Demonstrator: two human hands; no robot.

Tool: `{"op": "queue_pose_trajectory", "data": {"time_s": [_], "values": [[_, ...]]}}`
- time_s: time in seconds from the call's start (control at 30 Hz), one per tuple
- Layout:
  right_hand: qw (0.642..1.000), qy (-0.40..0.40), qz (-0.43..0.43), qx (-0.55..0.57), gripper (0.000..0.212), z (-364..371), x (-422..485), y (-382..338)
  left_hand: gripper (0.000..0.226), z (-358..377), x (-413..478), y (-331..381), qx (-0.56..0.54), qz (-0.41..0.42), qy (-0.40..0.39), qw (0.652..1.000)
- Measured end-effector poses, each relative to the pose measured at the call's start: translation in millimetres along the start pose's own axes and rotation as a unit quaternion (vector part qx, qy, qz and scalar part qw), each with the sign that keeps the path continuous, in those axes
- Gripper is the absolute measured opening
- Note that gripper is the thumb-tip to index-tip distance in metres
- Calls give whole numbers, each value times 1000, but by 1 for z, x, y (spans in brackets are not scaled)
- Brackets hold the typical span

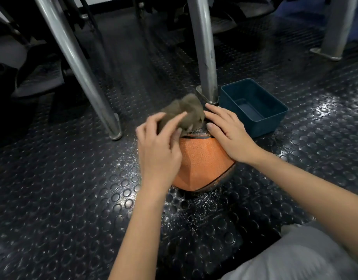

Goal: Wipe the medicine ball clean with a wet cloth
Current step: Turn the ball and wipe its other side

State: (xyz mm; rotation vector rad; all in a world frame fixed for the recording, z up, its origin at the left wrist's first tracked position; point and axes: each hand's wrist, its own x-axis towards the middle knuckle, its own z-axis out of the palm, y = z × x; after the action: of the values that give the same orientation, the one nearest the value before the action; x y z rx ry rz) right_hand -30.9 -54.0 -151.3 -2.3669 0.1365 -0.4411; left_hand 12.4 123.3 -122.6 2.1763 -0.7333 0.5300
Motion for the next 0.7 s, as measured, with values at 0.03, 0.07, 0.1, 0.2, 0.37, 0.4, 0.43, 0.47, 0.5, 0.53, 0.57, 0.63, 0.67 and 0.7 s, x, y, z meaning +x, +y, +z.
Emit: {"op": "queue_pose_trajectory", "data": {"time_s": [0.03, 0.07, 0.1, 0.2, 0.37, 0.4, 0.43, 0.47, 0.5, 0.53, 0.57, 0.63, 0.67, 0.7], "values": [[1000, -2, 1, 3, 33, 0, 0, 0, 30, 4, -3, -5, 2, -43, -32, 999], [1000, -4, -1, 5, 34, 0, 0, -1, 31, 6, -6, -15, 7, -111, -55, 992], [1000, -5, -2, 6, 35, -1, 0, -1, 32, 6, -7, -27, 28, -175, -66, 982], [1000, 2, -8, 2, 37, 2, -2, -2, 31, -12, -7, -48, 88, -264, -52, 959], [1000, 2, -6, 2, 37, 1, -2, -4, 30, -10, 2, -8, -1, -97, 33, 995], [1000, 4, -7, 2, 37, 1, -2, -3, 30, -4, 0, -1, -3, -62, 13, 998], [1000, 5, -8, 3, 36, 1, -2, -4, 30, 1, -2, 2, -2, -54, -15, 998], [1000, 3, -7, 4, 36, 1, -1, -4, 30, 7, -5, 0, -1, -72, -36, 997], [1000, -2, -4, 5, 35, 1, -1, -4, 31, 9, -7, -6, 1, -106, -48, 993], [1000, -6, -2, 5, 34, 1, 0, -4, 31, 9, -9, -15, 8, -146, -53, 988], [1000, -7, -1, 2, 34, 1, -1, -4, 31, 6, -9, -25, 22, -185, -54, 981], [1000, -3, -5, -1, 36, 2, -2, -4, 32, -3, -8, -41, 53, -255, -55, 964], [1000, -2, -8, 0, 37, 3, -2, -4, 31, -7, -7, -44, 50, -278, -47, 958], [1000, -1, -9, 2, 38, 3, -3, -4, 30, -10, -6, -43, 32, -285, -32, 957]]}}
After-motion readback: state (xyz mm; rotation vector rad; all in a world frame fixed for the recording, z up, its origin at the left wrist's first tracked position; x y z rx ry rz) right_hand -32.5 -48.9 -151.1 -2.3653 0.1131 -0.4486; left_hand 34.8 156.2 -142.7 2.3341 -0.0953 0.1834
